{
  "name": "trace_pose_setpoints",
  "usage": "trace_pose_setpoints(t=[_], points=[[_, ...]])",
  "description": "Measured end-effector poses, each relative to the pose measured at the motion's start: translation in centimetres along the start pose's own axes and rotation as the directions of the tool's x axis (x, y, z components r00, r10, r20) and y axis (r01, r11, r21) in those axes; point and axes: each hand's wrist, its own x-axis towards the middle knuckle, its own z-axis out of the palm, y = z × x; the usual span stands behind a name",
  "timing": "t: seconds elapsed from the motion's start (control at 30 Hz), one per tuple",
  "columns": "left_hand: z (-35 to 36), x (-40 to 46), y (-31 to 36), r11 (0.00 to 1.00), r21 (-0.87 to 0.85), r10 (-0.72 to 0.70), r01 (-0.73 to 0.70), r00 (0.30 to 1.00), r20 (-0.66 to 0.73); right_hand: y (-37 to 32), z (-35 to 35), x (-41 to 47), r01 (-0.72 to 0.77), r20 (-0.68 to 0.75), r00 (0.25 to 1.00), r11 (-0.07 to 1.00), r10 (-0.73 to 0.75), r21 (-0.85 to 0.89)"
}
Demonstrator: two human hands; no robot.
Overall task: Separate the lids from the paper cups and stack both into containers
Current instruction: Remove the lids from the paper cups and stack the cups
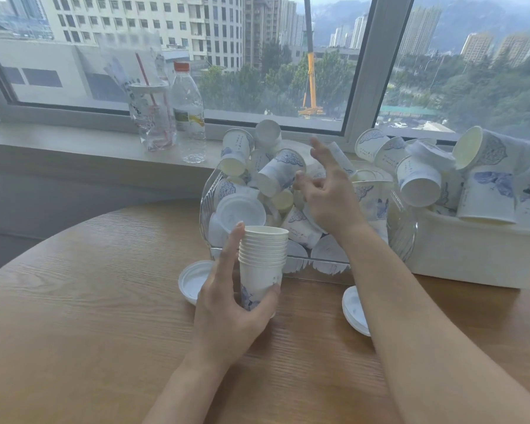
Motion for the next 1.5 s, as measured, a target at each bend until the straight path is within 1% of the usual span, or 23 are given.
trace_pose_setpoints(t=[0.13, 0.27, 0.33, 0.43, 0.6, 0.7, 0.83, 0.9, 1.0, 1.17, 1.5], points=[[0.0, 0.1, -0.2, 1.0, 0.001, -0.005, 0.005, 1.0, -0.009, -0.2, 0.8, 1.0, 0.054, -0.051, 0.997, 0.996, -0.058, -0.078], [0.0, 0.0, -0.1, 1.0, 0.013, -0.004, 0.004, 1.0, -0.008, 0.0, 0.9, 0.5, -0.009, -0.099, 0.995, 0.993, -0.003, -0.121], [0.0, 0.1, -0.3, 1.0, 0.023, -0.008, 0.008, 1.0, 0.002, 0.2, 0.7, 0.1, -0.032, -0.087, 0.996, 0.989, 0.02, -0.146], [0.0, 0.0, -0.4, 0.999, 0.042, -0.003, 0.003, 1.0, 0.018, 0.5, 0.5, -0.8, -0.049, -0.01, 0.999, 0.986, 0.048, -0.158], [0.1, 0.0, -0.2, 0.999, 0.048, -0.004, 0.003, 1.0, 0.024, 1.2, 0.0, -1.9, -0.042, -0.026, 0.999, 0.993, 0.04, -0.11], [0.0, -0.1, -0.1, 0.998, 0.056, -0.002, 0.0, 0.999, 0.044, 1.3, -0.7, -3.1, -0.022, -0.051, 0.999, 0.999, 0.02, -0.032], [-0.1, -0.2, 0.2, 0.997, 0.079, 0.001, -0.005, 0.999, 0.055, 0.5, -2.6, -5.9, 0.014, -0.147, 0.989, 0.972, 0.022, 0.236], [-0.1, -0.3, 0.2, 0.997, 0.083, 0.003, -0.008, 0.997, 0.071, 0.4, -3.5, -7.4, 0.025, -0.153, 0.988, 0.951, 0.023, 0.308], [-0.2, -0.3, 0.2, 0.994, 0.101, 0.027, -0.037, 0.995, 0.1, 0.9, -4.1, -8.7, 0.015, -0.077, 0.997, 0.941, 0.012, 0.338], [-0.1, -0.3, 0.3, 0.99, 0.113, 0.065, -0.08, 0.989, 0.135, 1.7, -3.9, -9.4, -0.013, 0.092, 0.996, 0.959, -0.013, 0.283], [0.1, -0.4, 0.2, 0.994, 0.08, 0.062, -0.076, 0.985, 0.161, 2.3, -3.6, -9.8, -0.027, 0.219, 0.976, 0.984, -0.013, 0.179]])
